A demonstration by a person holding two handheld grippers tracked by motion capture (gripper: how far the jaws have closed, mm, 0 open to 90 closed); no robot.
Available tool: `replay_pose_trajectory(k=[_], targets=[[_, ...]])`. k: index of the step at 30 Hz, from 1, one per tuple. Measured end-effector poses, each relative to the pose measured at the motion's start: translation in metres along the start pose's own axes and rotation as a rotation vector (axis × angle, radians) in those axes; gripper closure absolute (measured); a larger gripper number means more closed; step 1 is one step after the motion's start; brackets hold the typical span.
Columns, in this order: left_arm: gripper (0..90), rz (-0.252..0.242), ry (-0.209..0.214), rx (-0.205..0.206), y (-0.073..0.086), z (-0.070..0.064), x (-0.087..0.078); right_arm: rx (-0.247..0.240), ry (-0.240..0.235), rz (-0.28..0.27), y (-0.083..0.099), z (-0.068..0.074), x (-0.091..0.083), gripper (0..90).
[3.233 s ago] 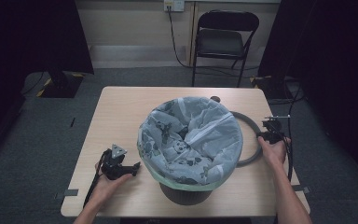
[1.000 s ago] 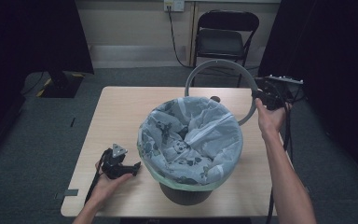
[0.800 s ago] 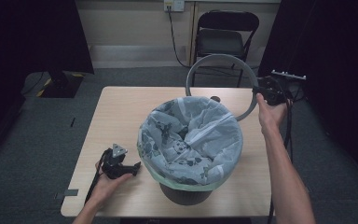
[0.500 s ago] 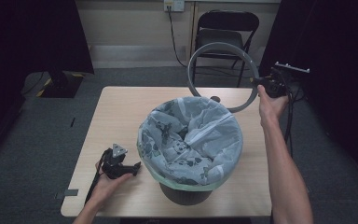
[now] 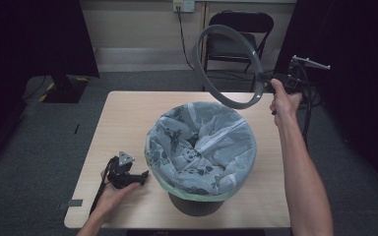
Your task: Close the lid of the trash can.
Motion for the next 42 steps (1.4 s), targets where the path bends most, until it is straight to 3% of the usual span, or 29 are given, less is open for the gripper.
replay_pose_trajectory(k=[6, 15, 18, 22, 32, 36, 41, 42], targets=[[13.5, 0.006, -0.001, -0.007, 0.0, -0.001, 0.0, -0.051, -0.064, 0.045, 0.011, 0.013, 0.0, 79.5], [18.5, 0.047, 0.021, -0.025, -0.003, -0.005, -0.005, -0.159, -0.086, 0.098, 0.028, 0.038, -0.005, 79.4], [20.1, 0.012, 0.021, -0.025, -0.008, -0.005, -0.013, -0.205, -0.09, 0.11, 0.036, 0.048, -0.008, 79.4], [20.8, -0.08, 0.019, -0.05, -0.019, -0.005, -0.027, -0.26, -0.095, 0.113, 0.046, 0.061, -0.013, 79.6], [23.4, -0.174, 0.056, -0.078, -0.04, -0.008, -0.047, -0.324, -0.137, 0.108, 0.066, 0.082, -0.022, 79.6], [26.2, -0.124, 0.087, -0.064, -0.04, -0.013, -0.047, -0.346, -0.167, 0.113, 0.073, 0.094, -0.024, 79.6], [25.8, -0.136, 0.087, -0.046, -0.044, -0.016, -0.053, -0.398, -0.176, 0.127, 0.083, 0.105, -0.032, 79.6], [25.7, -0.149, 0.083, -0.06, -0.046, -0.015, -0.055, -0.403, -0.174, 0.126, 0.085, 0.105, -0.034, 79.6]])
Point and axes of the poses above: each handheld gripper's, and its own axes: x roughly forward along the jaws, y roughly out of its underside, z roughly to its left, the point moved 10 cm from there along x, roughly forward along the jaws, and after that the axes turned 12 degrees about z, right-handed, at the moved point
